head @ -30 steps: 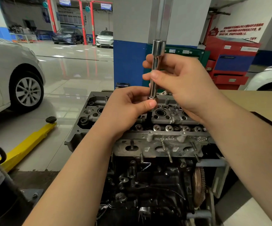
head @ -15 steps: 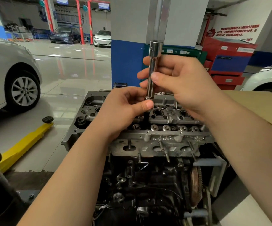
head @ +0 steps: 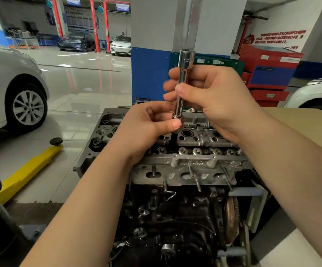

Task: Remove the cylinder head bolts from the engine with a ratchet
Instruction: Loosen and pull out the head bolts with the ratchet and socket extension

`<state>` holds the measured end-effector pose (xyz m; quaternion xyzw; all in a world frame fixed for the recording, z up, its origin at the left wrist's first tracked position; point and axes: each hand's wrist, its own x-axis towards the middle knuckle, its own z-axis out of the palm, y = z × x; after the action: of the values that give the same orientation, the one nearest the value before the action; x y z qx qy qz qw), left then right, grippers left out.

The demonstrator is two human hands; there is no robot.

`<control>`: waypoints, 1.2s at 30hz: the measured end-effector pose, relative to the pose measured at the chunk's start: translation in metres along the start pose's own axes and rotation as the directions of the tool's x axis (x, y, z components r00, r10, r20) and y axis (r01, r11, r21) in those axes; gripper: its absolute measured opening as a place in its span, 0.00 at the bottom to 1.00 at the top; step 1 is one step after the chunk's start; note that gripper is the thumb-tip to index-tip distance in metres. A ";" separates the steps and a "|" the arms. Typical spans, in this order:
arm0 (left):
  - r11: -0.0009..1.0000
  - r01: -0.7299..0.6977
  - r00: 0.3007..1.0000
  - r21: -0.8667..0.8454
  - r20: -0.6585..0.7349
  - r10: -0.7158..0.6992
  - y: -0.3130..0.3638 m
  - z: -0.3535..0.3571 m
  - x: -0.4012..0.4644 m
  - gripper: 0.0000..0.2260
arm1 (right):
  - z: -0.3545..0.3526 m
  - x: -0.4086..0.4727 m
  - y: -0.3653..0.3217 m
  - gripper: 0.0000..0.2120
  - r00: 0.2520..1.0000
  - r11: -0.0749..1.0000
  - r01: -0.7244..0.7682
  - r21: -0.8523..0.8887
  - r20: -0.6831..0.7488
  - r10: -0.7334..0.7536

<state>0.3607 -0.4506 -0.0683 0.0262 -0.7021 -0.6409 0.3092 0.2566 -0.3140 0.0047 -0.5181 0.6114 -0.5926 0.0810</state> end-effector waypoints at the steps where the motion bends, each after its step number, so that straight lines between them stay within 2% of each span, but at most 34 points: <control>1: 0.998 0.027 0.999 -0.053 0.033 -0.025 0.000 -0.001 0.000 0.19 | 0.000 0.000 -0.001 0.09 1.000 1.000 -0.007 -0.010 -0.011 0.007; 4: 0.978 0.112 0.991 -0.174 0.094 -0.096 0.003 -0.005 0.000 0.22 | 0.004 0.002 -0.004 0.10 0.986 0.983 0.006 -0.183 -0.162 -0.036; 6: 0.992 0.089 0.996 -0.087 0.032 -0.086 0.004 -0.003 0.000 0.20 | 0.011 0.003 -0.003 0.14 0.958 0.928 0.001 -0.372 -0.267 -0.108; 7: 0.997 0.065 0.998 -0.031 -0.012 -0.065 0.003 -0.001 0.000 0.19 | 0.015 0.003 -0.003 0.15 0.946 0.914 -0.004 -0.405 -0.297 -0.127; 9: 1.000 0.023 0.997 0.019 -0.074 -0.022 0.002 0.002 0.000 0.15 | 0.019 0.003 -0.002 0.14 0.950 0.923 -0.001 -0.384 -0.289 -0.119; 12: 1.000 0.007 0.996 0.019 -0.085 -0.005 0.002 0.003 -0.001 0.09 | 0.011 0.003 -0.002 0.04 0.990 0.994 0.026 -0.107 -0.137 -0.041; 14: 0.999 0.006 0.998 0.038 -0.069 -0.003 0.002 0.002 -0.002 0.07 | 0.000 0.002 -0.003 0.08 1.000 1.000 -0.003 0.020 -0.006 0.004; 16: 0.999 0.009 0.999 0.042 -0.049 -0.006 0.003 0.002 -0.003 0.07 | -0.005 0.003 -0.005 0.09 0.999 1.000 -0.016 0.011 0.050 0.016; 18: 0.999 0.011 0.999 0.044 -0.033 -0.009 0.002 0.001 -0.003 0.06 | -0.006 0.003 -0.007 0.07 0.999 1.000 -0.026 -0.010 0.018 0.026; 20: 0.999 0.016 1.000 0.044 0.007 -0.016 0.003 0.002 -0.004 0.08 | -0.004 0.005 -0.007 0.06 0.996 0.995 -0.021 -0.097 -0.088 0.012; 22: 0.992 -0.013 0.999 0.127 0.039 0.008 0.004 0.005 -0.004 0.13 | 0.001 0.004 -0.004 0.11 0.976 0.974 0.002 -0.225 -0.211 -0.051; 24: 0.978 -0.039 0.999 0.206 0.004 0.039 0.004 0.008 -0.004 0.14 | 0.006 0.003 -0.001 0.14 0.959 0.964 0.018 -0.264 -0.269 -0.092; 26: 0.979 -0.019 0.997 0.204 -0.076 0.035 0.002 0.009 -0.002 0.14 | 0.007 0.002 0.001 0.11 0.972 0.970 0.038 -0.239 -0.216 -0.092; 28: 0.984 0.002 0.994 0.177 -0.108 0.018 0.002 0.008 -0.002 0.14 | 0.002 0.003 0.001 0.06 0.994 0.987 0.052 -0.151 -0.091 -0.066; 31: 0.986 -0.015 0.999 0.166 -0.035 0.021 0.003 0.005 -0.003 0.11 | -0.005 0.004 -0.001 0.10 0.997 1.000 -0.015 0.005 0.077 0.015; 33: 0.996 0.012 0.999 0.085 0.029 -0.015 0.005 0.005 -0.003 0.16 | -0.006 0.004 -0.004 0.09 0.998 0.999 -0.023 -0.032 0.055 0.024; 36: 0.998 0.060 0.997 -0.020 0.058 -0.059 0.006 0.005 -0.004 0.16 | -0.002 0.006 -0.006 0.08 0.994 0.974 -0.003 -0.226 -0.105 -0.021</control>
<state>0.3639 -0.4437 -0.0641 0.0255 -0.7024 -0.6581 0.2699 0.2556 -0.3154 0.0129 -0.4943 0.6760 -0.5463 -0.0138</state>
